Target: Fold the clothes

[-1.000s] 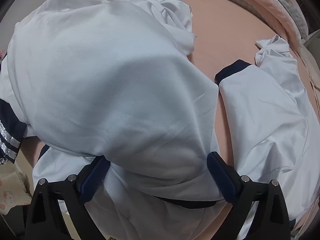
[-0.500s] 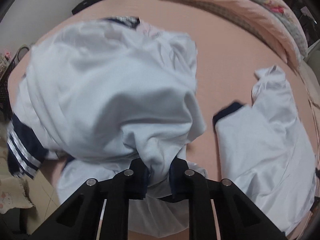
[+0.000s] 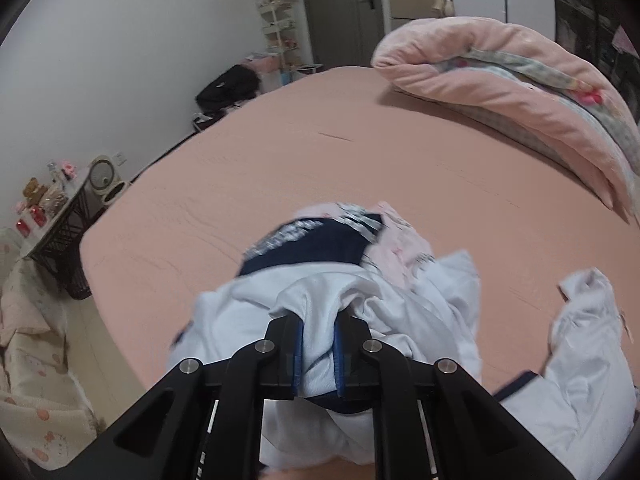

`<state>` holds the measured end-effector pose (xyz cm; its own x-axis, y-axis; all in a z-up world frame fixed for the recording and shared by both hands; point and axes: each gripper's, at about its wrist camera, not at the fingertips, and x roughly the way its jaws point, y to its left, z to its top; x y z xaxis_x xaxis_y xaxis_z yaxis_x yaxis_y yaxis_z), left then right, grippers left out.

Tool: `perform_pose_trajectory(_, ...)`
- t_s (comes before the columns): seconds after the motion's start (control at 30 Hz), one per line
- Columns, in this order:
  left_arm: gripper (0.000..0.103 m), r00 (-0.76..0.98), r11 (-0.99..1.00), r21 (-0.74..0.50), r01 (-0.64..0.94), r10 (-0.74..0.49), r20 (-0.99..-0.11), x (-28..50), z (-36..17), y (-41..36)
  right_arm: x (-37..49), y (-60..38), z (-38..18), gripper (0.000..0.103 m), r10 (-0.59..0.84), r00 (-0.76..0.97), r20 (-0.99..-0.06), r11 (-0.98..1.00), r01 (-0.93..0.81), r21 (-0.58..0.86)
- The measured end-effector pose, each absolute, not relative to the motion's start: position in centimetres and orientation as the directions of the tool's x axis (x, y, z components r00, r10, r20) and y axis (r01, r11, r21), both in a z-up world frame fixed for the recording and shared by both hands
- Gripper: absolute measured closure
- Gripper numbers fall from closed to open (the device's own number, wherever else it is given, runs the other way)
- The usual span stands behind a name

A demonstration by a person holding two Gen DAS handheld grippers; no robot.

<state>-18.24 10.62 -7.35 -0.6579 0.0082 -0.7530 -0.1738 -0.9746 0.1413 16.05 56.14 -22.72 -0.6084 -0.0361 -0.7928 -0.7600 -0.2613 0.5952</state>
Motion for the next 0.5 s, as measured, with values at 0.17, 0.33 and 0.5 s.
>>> perform_pose_trajectory(0.17, 0.093, -0.643, -0.983, 0.137, -0.122, -0.027, -0.765, -20.9, -7.5, 9.7, 15.7, 56.3, -22.8, 0.033, -0.045, -0.609, -0.792, -0.262, -0.758, 0.598)
perform_pose_trajectory(0.33, 0.093, -0.642, -0.993, 0.109, -0.037, -0.060, -0.765, -24.5, -7.2, 9.0, 16.4, 56.3, -22.8, 0.033, -0.044, -0.605, -0.795, -0.274, -0.758, 0.592)
perform_pose_trajectory(0.5, 0.093, -0.729, -0.986, 0.168, -0.001, -0.115, -0.675, -26.6, -2.6, 9.8, 16.6, 56.5, -22.6, 0.033, -0.055, -0.594, -0.802, -0.286, -0.760, 0.583)
